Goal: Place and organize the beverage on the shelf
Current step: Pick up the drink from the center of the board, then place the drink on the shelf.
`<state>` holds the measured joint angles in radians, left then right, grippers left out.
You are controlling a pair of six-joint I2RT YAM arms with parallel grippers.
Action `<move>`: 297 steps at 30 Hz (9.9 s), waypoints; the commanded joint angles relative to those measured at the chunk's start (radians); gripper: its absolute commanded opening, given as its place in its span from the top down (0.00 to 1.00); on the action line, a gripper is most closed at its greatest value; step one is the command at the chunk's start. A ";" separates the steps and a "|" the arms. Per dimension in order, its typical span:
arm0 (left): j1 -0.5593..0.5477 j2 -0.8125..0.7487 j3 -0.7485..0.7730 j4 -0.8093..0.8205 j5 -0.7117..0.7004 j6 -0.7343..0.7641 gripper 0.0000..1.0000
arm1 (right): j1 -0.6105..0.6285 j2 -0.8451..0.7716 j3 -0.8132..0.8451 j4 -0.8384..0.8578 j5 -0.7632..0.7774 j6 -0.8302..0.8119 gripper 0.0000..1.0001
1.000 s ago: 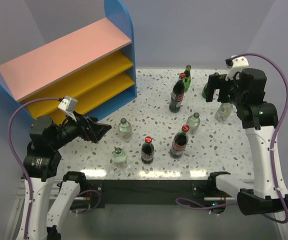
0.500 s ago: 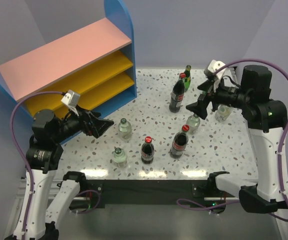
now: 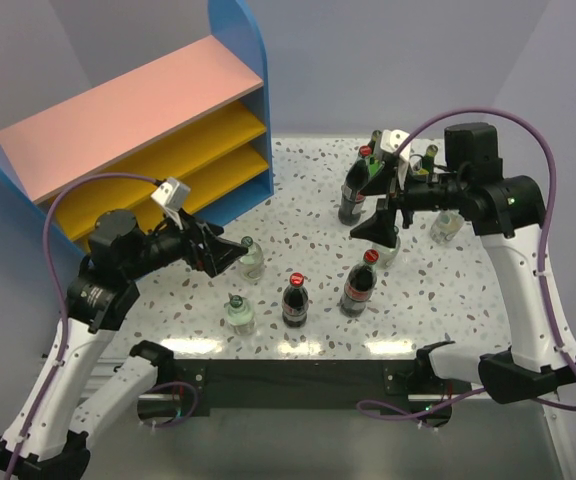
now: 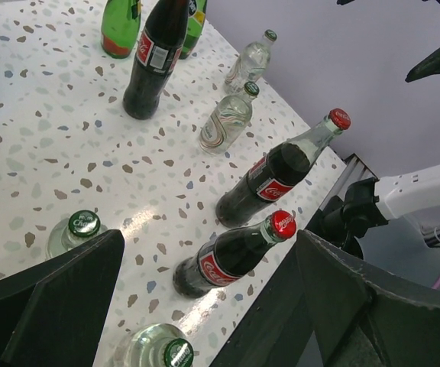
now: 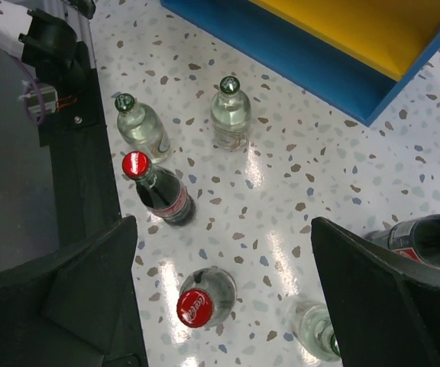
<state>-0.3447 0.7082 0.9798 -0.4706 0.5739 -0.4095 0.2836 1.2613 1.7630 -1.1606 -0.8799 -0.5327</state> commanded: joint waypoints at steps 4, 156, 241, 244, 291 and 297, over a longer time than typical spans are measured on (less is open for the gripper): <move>-0.037 -0.004 -0.023 0.098 -0.036 0.001 0.00 | 0.014 -0.003 0.016 -0.024 0.005 -0.049 0.01; -0.126 0.077 -0.162 0.437 -0.055 0.104 0.00 | 0.368 0.193 0.030 0.219 0.456 0.112 1.00; -0.591 0.580 0.060 0.691 -0.664 0.294 1.00 | 0.181 0.185 0.105 0.282 0.114 0.438 0.45; -0.591 0.556 0.059 0.696 -0.663 0.284 1.00 | 0.181 0.176 0.116 0.273 0.098 0.416 0.21; -0.387 0.870 1.382 0.230 -1.174 0.627 1.00 | -0.032 -0.034 -0.031 0.326 0.111 0.389 0.01; -0.323 0.918 1.418 0.288 -1.183 0.672 1.00 | -0.034 -0.036 -0.050 0.329 0.093 0.395 0.01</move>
<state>-0.7113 1.6524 2.2990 -0.4168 -0.5987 0.2058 0.2543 1.2476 1.7237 -0.8703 -0.7536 -0.1566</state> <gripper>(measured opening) 0.665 0.987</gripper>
